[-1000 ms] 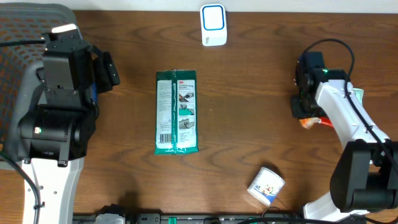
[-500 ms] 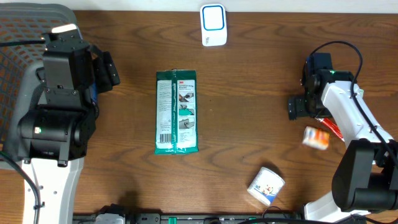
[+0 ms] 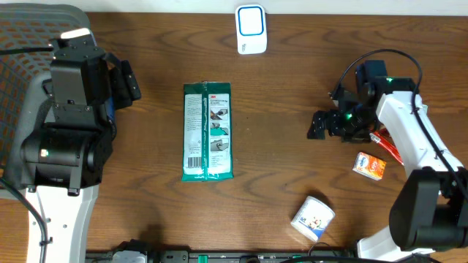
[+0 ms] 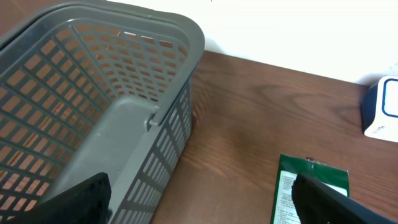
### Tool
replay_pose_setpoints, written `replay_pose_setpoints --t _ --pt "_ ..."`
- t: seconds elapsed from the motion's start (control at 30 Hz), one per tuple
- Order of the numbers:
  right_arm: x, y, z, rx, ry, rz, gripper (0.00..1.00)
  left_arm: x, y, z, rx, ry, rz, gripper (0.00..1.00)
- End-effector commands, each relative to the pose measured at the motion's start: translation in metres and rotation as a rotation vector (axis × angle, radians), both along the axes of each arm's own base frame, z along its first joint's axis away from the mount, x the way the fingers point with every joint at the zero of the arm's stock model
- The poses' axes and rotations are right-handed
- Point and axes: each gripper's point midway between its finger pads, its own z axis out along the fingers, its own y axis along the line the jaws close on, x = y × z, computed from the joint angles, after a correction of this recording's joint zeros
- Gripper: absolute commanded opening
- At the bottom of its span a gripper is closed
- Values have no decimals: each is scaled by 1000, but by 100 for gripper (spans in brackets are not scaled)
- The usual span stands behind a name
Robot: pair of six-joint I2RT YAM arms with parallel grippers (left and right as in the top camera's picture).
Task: Scan the item barcode
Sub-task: 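Carry the Kleenex pack right and release it near the right edge, then grasp the white cotton-pad tub with the right gripper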
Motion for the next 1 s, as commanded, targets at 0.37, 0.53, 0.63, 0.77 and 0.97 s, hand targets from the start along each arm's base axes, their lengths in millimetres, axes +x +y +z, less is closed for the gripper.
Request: replay_pose_setpoints --t 0.37,0.53,0.63,0.77,0.97 --pt "-73 26 100 145 -33 -167 99 0 3 3 0 -10 18 92" --pt "-106 16 96 76 -9 -355 99 0 3 3 0 -10 18 92" --pt "-125 3 73 -13 26 -484 99 0 3 3 0 -10 18 92" --pt "-153 -2 35 -78 122 -585 99 0 3 3 0 -10 18 92" --pt "-178 7 -9 -122 261 -696 99 0 3 3 0 -10 18 92"
